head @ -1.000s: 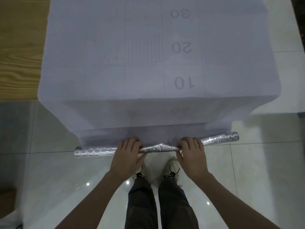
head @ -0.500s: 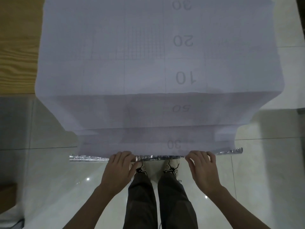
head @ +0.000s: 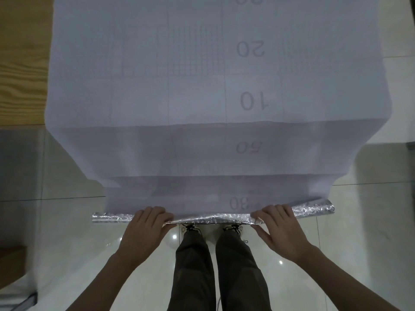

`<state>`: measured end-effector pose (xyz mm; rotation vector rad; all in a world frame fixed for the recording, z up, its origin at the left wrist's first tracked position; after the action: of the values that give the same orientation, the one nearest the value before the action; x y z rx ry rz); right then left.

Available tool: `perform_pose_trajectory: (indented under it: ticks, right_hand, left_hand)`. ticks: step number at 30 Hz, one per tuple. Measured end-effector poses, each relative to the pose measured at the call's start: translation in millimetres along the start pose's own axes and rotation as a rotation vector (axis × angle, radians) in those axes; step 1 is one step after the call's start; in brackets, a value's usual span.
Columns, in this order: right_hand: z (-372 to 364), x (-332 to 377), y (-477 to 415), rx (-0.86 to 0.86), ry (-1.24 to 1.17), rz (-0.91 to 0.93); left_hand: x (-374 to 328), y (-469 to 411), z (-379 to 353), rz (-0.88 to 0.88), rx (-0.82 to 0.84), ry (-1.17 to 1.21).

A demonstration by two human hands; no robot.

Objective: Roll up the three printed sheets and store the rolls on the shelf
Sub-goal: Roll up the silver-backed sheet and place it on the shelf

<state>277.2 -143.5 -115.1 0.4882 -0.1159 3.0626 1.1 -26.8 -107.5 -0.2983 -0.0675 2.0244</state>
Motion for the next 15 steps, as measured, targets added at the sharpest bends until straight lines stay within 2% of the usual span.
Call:
perform_pose_trajectory:
  ticks: [7,11,15]
  right_hand:
    - [6.5,-4.9,-6.9,-0.076,0.030,-0.061]
    - [17.0,-11.9,-10.0,-0.144,0.098,-0.133]
    - [16.3,-13.9,-14.7,-0.105,0.085,-0.131]
  left_hand:
    - [12.5,1.3,11.7,0.187,-0.019,-0.181]
    - [16.2,1.7,6.6,0.166,0.007,-0.128]
    - [18.4,-2.4,6.8,0.081,0.026,-0.002]
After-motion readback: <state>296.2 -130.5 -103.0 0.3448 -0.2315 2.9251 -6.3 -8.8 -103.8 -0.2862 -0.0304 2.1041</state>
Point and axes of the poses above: each hand's wrist, its own y-axis away from the middle knuckle, its own z-axis out of the back of the hand, x = y × z, the point moved 9 cm from there along -y, towards the middle knuckle, and after that the axes turned 12 degrees about -z, right-handed, at the moved point
